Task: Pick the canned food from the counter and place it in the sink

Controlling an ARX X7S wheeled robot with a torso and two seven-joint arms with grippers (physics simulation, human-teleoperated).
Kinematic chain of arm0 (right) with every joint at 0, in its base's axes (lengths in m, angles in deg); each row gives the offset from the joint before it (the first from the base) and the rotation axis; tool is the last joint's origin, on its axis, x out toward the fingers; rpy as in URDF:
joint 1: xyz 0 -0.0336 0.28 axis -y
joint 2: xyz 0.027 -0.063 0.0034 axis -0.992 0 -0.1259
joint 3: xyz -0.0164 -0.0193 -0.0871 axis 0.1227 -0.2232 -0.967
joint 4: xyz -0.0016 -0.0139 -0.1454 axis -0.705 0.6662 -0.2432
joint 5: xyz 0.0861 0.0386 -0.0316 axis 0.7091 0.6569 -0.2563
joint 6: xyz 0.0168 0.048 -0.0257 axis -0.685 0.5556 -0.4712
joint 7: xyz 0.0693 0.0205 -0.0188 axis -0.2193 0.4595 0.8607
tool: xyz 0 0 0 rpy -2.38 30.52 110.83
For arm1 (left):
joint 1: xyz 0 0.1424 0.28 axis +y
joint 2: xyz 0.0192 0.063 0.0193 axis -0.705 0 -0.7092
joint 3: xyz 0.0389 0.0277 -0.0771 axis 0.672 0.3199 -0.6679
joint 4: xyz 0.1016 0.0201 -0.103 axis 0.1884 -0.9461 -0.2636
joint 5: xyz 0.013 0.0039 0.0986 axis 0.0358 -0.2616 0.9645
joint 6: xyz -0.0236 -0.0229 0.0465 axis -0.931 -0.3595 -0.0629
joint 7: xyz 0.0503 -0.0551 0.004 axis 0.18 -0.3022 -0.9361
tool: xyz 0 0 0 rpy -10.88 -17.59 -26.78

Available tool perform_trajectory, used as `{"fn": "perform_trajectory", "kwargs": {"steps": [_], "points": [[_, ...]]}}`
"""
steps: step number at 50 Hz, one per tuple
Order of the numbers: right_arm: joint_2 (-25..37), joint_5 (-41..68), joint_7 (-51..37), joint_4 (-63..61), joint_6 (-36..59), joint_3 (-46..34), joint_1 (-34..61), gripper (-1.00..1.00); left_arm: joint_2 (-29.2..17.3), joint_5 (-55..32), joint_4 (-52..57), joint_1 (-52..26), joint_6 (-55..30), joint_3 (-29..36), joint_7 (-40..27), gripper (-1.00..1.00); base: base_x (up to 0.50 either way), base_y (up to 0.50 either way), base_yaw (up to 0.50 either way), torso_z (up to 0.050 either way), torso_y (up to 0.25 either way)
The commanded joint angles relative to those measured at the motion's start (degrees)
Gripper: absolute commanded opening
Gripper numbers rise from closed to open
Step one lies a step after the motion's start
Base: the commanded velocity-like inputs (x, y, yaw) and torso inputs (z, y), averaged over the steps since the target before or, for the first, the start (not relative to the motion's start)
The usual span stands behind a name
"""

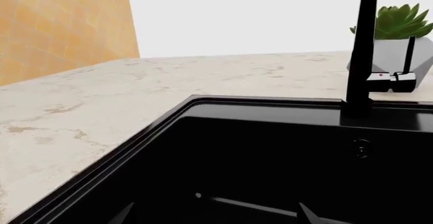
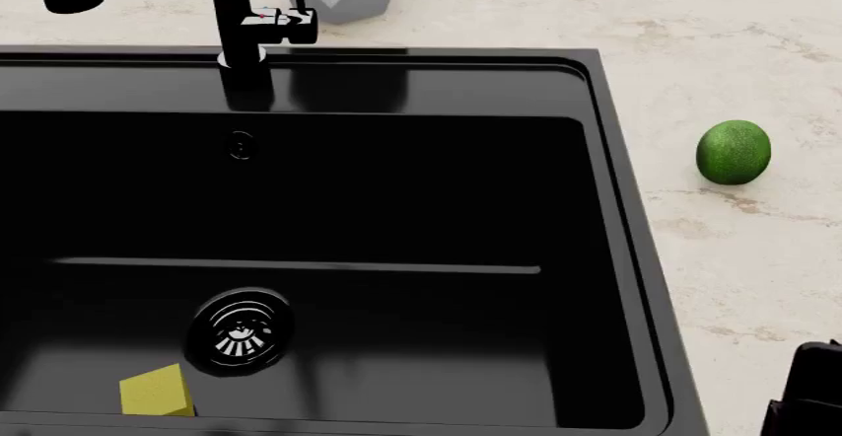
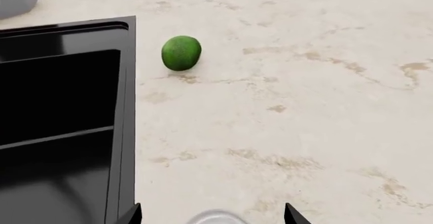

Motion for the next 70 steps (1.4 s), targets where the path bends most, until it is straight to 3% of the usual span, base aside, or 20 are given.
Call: {"fn": "perform_trajectory", "kwargs": {"steps": [1, 14, 36, 37, 49, 54, 56, 57, 64, 70], "points": [[-1.4, -2.9, 1.9, 1.9, 0.3, -2.7, 0.1, 1.0, -0.1, -0.1, -0.3, 0.4, 0.5, -0.2, -0.1, 1.0, 0.0, 0.0, 0.0, 0.0, 0.0], [-4.4, -3.9, 2.3, 0.3, 2.1, 5.5, -9.6, 1.0, -0.2, -0.3, -1.2, 0.4, 1.3, 0.0, -0.1, 1.0, 0.0, 0.0, 0.0, 0.0, 0.0], [-8.7, -10.5, 7.0, 2.3, 3.7, 3.2, -11.8, 1.0, -0.1, -0.4, -2.3, 1.4, 2.8, 0.2, -0.3, 1.0, 0.0, 0.0, 0.0, 0.0, 0.0], [-8.5, -11.3, 7.2, 2.0, 3.9, 3.1, -11.7, -1.0, -0.1, -0.3, -2.3, 1.5, 2.8, 0.2, -0.4, 1.0, 0.0, 0.0, 0.0, 0.0, 0.0], [-6.1, -15.6, 10.1, -1.5, 5.5, 4.0, -9.5, -1.0, -0.1, -0.4, -2.9, 1.6, 3.2, 0.7, -0.5, 1.0, 0.0, 0.0, 0.0, 0.0, 0.0], [-2.9, -13.0, 6.9, -0.8, 3.3, -0.3, -1.5, -1.0, -0.1, -0.5, -3.2, 1.7, 3.5, 0.7, -0.5, 1.0, 0.0, 0.0, 0.0, 0.0, 0.0], [-4.3, -8.4, 4.3, 0.1, -0.6, 0.7, -0.4, -1.0, -0.1, -0.6, -3.2, 1.8, 3.5, 0.5, -0.5, 1.0, 0.0, 0.0, 0.0, 0.0, 0.0], [-2.0, -8.2, 5.0, 0.1, 1.3, -2.7, 2.1, -1.0, -0.2, -0.6, -3.2, 1.7, 3.5, 0.5, -0.5, 1.0, 0.0, 0.0, 0.0, 0.0, 0.0], [-1.0, -3.4, 3.6, 3.5, 3.0, -17.8, 22.0, -1.0, -0.2, -0.5, -3.8, 1.2, 3.7, 1.4, -0.7, 1.0, 0.0, 0.0, 0.0, 0.0, 0.0], [-7.7, -2.5, 2.2, 9.4, 7.5, -29.6, 37.8, -1.0, -0.2, -0.6, -3.8, 1.1, 3.8, 1.8, -0.7, 1.0, 0.0, 0.0, 0.0, 0.0, 0.0]]}}
